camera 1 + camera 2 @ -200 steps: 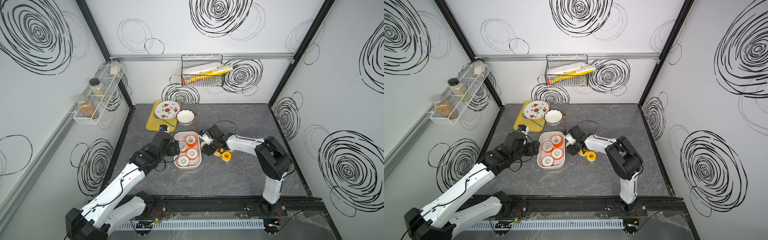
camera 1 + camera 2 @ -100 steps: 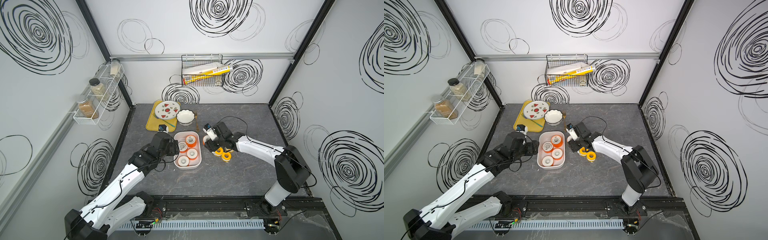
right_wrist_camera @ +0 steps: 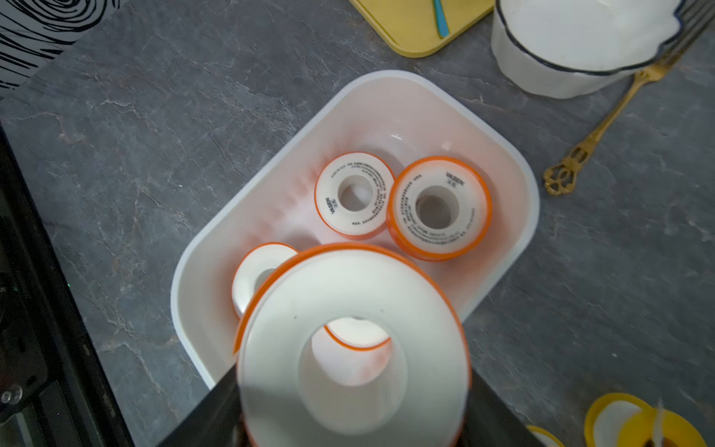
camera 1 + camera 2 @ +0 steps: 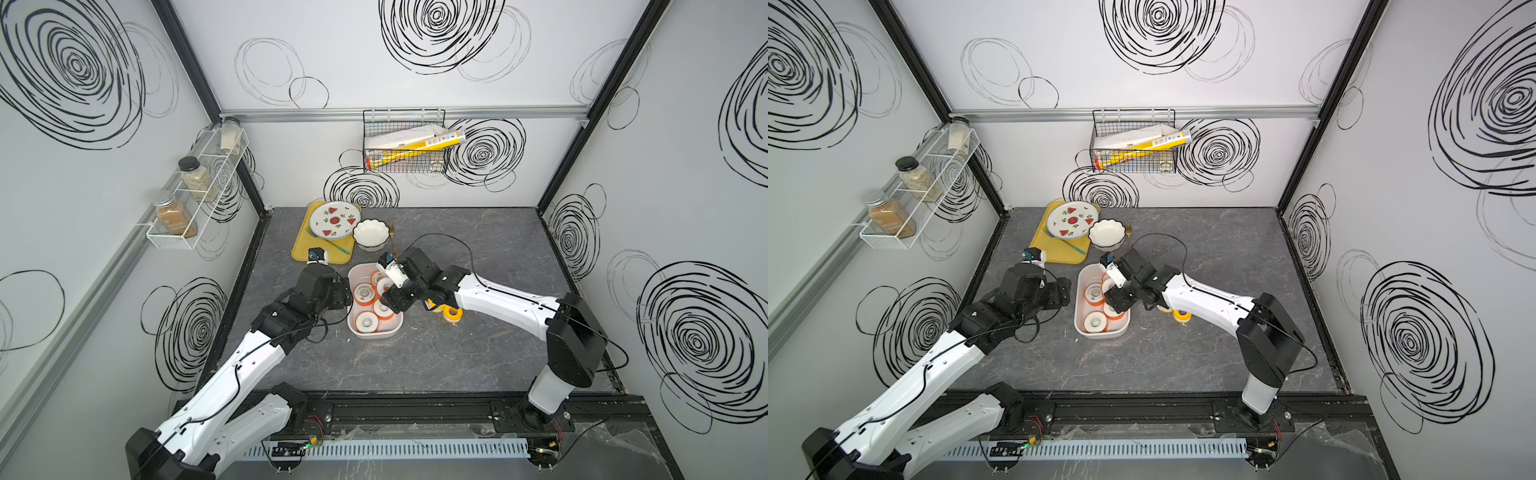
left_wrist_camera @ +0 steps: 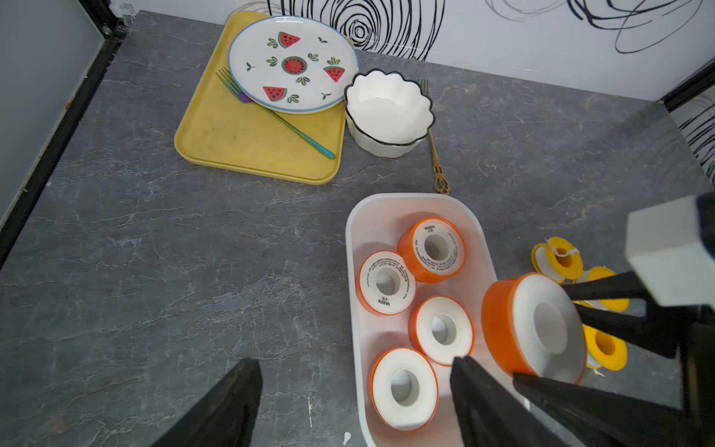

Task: Put the sealing tape into the storage box
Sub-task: Pick up the sealing tape at the center of the board, then place the sealing tape in the storage box.

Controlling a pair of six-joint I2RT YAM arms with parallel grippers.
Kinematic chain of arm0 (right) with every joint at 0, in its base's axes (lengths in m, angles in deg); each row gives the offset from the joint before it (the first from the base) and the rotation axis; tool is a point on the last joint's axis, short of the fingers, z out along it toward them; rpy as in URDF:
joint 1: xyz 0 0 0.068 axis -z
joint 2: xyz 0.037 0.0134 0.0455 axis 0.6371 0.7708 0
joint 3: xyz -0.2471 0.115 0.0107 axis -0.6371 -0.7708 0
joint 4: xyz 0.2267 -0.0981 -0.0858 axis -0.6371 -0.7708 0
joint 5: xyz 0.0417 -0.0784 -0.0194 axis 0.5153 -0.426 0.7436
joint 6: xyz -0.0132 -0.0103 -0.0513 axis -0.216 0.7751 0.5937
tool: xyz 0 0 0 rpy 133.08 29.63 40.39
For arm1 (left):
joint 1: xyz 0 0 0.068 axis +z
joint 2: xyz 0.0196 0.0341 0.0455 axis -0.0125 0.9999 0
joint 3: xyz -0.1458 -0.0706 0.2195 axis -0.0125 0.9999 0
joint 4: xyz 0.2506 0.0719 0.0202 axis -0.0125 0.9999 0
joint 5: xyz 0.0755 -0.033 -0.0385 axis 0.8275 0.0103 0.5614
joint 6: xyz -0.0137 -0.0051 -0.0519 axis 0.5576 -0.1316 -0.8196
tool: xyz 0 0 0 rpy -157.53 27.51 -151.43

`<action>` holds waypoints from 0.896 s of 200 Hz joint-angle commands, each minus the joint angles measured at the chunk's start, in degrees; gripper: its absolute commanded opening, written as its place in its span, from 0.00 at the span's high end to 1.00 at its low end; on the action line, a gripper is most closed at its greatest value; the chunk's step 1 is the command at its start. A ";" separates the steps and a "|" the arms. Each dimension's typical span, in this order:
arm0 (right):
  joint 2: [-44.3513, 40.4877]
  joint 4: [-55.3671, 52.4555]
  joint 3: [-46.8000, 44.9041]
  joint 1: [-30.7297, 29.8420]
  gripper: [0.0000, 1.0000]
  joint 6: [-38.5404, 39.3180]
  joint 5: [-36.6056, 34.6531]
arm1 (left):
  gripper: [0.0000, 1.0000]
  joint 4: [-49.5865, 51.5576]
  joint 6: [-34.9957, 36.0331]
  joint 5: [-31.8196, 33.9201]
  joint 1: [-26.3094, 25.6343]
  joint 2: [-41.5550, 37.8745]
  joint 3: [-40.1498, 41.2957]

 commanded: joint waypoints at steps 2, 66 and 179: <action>5.07 -2.29 5.18 -1.33 0.36 -4.28 -1.42 | 0.17 0.23 -1.06 2.64 0.84 -0.93 -0.12; 16.03 -5.30 16.96 -2.04 0.36 -6.09 -1.68 | 0.15 0.01 -1.43 3.81 1.24 -3.06 0.14; 21.50 -6.65 21.81 -2.61 0.36 -7.14 -1.15 | 0.15 -0.05 -1.09 2.84 1.23 -1.86 0.22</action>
